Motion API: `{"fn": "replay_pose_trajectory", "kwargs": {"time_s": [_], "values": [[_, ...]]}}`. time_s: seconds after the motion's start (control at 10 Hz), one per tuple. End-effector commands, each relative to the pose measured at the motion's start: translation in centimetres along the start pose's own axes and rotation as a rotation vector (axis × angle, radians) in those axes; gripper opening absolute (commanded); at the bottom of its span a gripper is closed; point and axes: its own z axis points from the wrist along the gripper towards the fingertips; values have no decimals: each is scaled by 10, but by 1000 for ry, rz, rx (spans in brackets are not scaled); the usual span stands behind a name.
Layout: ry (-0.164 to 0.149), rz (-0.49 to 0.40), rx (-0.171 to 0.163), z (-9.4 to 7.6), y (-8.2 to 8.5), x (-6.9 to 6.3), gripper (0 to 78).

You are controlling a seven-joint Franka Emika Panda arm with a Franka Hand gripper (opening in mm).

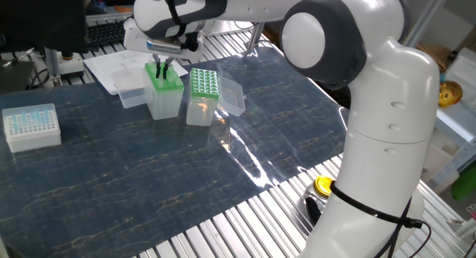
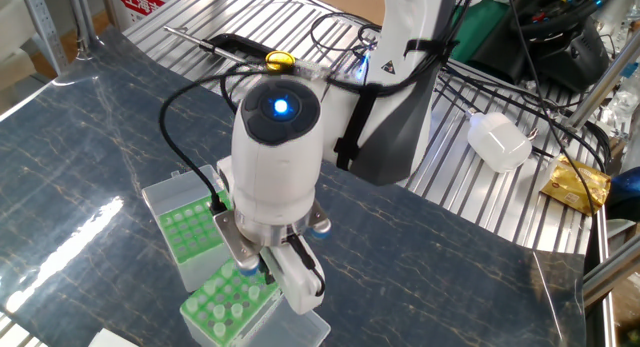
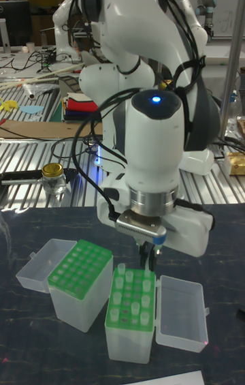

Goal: Transfer all large pipette tips from one holder to another

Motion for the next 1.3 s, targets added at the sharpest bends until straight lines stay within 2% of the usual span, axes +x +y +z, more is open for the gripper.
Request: {"fn": "replay_pose_trajectory", "kwargs": {"time_s": [0.1, 0.4, 1.0, 1.3], "values": [[-6, -8, -3, -22, -3, 0, 12], [-3, 1, -5, -48, -7, 1, 12], [-13, 9, -10, -78, -8, 0, 12], [-12, 31, -9, -104, -3, -3, 12]]}}
